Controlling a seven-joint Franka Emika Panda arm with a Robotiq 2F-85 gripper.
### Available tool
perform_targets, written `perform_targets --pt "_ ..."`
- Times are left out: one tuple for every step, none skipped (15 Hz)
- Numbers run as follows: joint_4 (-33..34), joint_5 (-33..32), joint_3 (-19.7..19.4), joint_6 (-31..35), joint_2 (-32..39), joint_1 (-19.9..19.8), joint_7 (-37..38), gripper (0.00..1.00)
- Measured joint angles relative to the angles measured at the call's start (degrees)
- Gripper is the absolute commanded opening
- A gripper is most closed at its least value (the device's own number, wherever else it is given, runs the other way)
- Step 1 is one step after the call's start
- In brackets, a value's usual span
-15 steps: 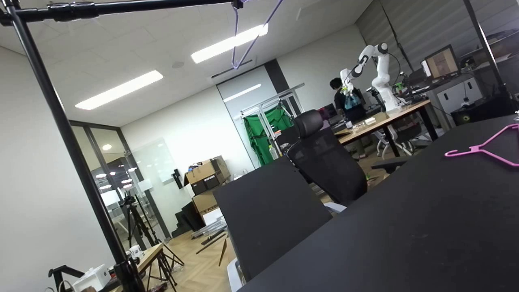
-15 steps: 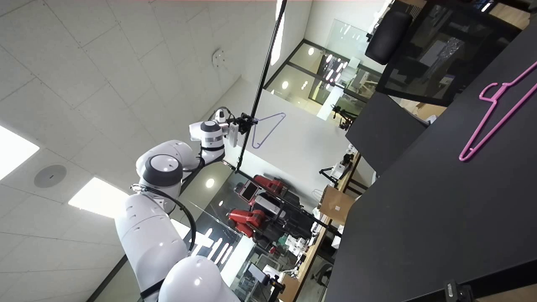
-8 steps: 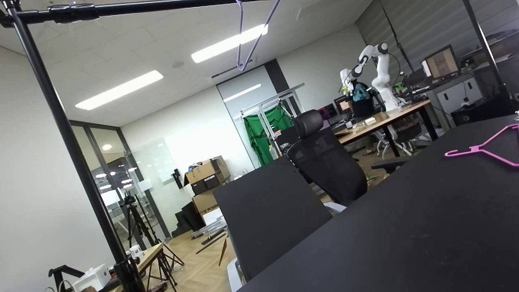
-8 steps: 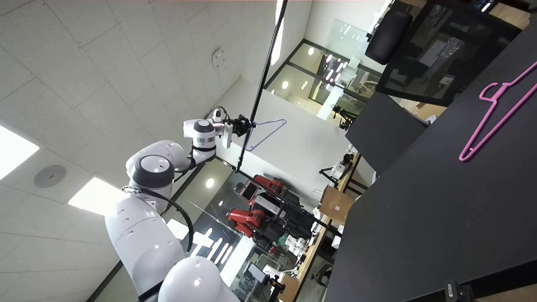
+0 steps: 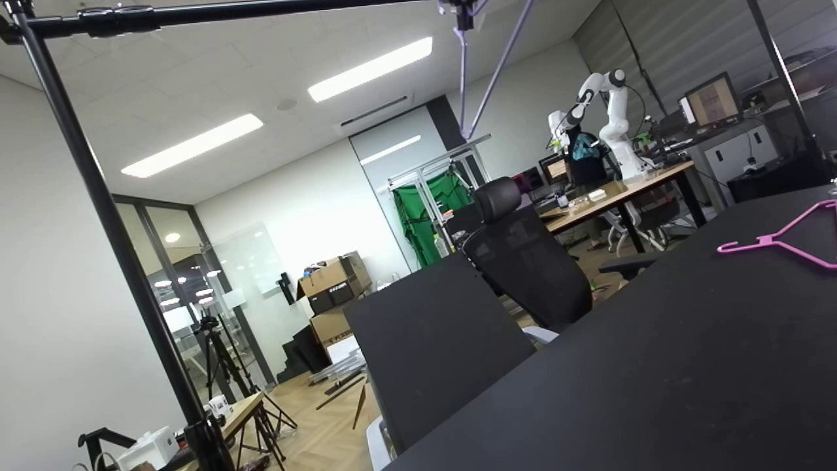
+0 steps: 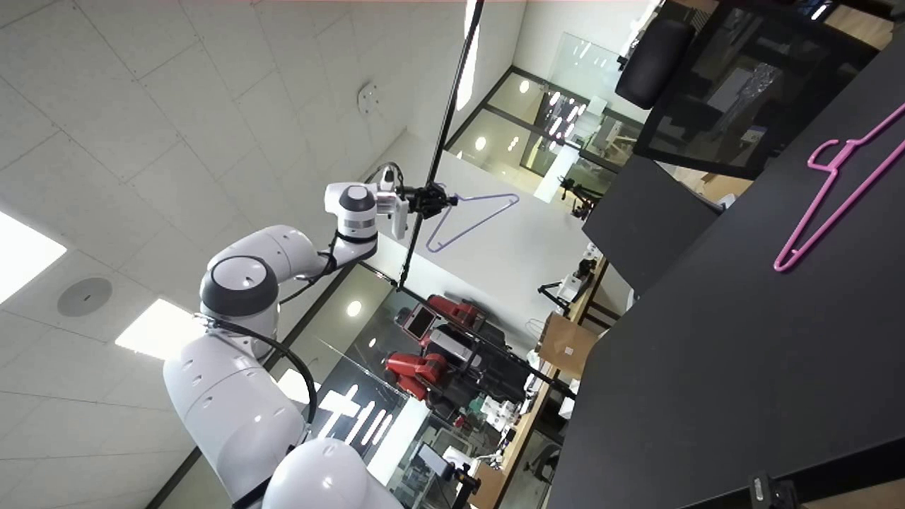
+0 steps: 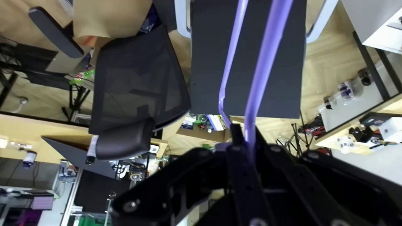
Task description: Unhang the hanger from the rail
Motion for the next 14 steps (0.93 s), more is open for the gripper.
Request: perform_targets --pt "-1.5 -0.7 -0.9 0.4 0.0 -0.5 0.8 0.02" --pt "-3.2 -3.0 -2.1 1.4 0.1 -0.9 2.5 0.02" --pt "-5.1 -6.2 -3.5 2.6 0.4 -1.1 4.9 0.02" --pt "-6.9 -9.6 -5.1 3.9 0.9 -1.2 7.2 0.02" --pt "-8.5 -13.2 -6.9 4.9 1.7 -1.2 9.8 0.02" --pt "-9.9 -16.5 -8.4 5.6 2.6 -1.2 12.2 0.02" --pt "-11.3 -19.5 -9.9 6.2 3.8 -1.2 14.7 0.02" --pt "-12.5 -21.8 -11.2 6.6 5.1 -1.1 16.7 0.02" --pt "-13.6 -24.0 -12.3 6.8 6.5 -1.1 18.6 0.02" --pt "-14.6 -25.8 -13.2 6.8 7.8 -1.1 20.3 0.02" --pt "-15.4 -27.7 -14.1 6.8 9.2 -1.0 22.1 0.02" --pt "-16.1 -29.5 -14.8 6.8 10.6 -1.0 23.7 0.02" --pt "-16.6 -31.0 -15.4 6.7 12.1 -0.9 25.1 0.08" --pt "-17.0 -31.9 -15.9 6.3 13.5 -1.0 26.0 0.08"
